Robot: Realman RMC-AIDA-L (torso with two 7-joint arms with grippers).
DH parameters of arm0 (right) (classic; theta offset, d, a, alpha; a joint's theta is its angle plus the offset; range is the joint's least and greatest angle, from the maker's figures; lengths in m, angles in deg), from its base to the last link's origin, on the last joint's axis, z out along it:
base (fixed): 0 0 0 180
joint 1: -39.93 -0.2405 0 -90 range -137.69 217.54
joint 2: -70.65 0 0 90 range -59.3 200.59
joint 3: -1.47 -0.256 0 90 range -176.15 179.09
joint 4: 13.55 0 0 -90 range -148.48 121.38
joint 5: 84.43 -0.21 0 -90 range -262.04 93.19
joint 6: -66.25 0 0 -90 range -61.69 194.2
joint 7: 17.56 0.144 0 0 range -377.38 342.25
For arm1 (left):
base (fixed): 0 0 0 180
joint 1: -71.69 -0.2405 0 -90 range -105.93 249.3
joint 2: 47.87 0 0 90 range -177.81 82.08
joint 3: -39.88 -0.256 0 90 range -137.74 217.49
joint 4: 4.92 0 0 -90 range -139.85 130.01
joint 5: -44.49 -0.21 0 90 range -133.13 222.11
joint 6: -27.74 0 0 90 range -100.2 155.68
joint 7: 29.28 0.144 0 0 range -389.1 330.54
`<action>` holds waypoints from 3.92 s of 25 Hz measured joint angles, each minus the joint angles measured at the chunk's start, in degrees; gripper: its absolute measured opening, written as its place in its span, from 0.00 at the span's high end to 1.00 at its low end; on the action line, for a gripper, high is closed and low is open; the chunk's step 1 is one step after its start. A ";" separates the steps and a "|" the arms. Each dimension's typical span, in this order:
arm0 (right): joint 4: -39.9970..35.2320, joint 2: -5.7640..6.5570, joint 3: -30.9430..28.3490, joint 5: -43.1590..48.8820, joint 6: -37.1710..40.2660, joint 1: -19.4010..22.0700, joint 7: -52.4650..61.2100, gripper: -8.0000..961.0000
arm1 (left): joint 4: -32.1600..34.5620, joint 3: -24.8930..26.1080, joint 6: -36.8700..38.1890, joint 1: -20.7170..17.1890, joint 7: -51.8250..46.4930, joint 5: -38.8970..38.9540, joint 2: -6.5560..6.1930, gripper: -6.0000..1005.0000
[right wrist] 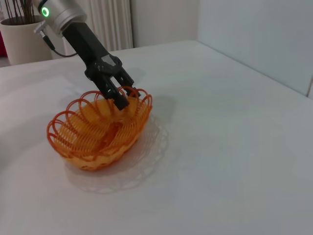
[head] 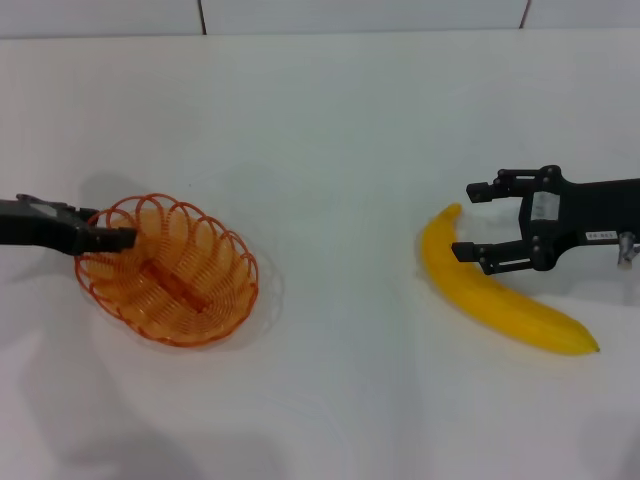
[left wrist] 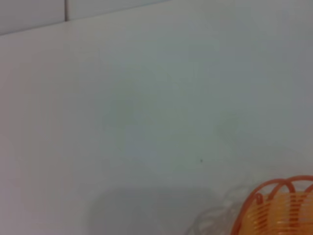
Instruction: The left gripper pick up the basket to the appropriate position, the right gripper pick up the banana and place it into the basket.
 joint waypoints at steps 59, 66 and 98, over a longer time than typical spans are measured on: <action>-0.01 -0.60 0.19 1.49 -0.55 -0.03 0.34 0.13 | -10.10 0.45 -10.40 2.34 9.25 25.51 0.28 0.94; -0.19 -0.70 0.17 2.40 -0.55 -0.16 0.48 0.13 | -12.65 0.46 -13.30 6.61 9.36 26.20 0.24 0.94; 0.00 -2.06 0.18 5.66 -0.64 -1.68 1.34 0.13 | -27.57 -3.68 -24.34 7.85 9.85 31.75 0.51 0.94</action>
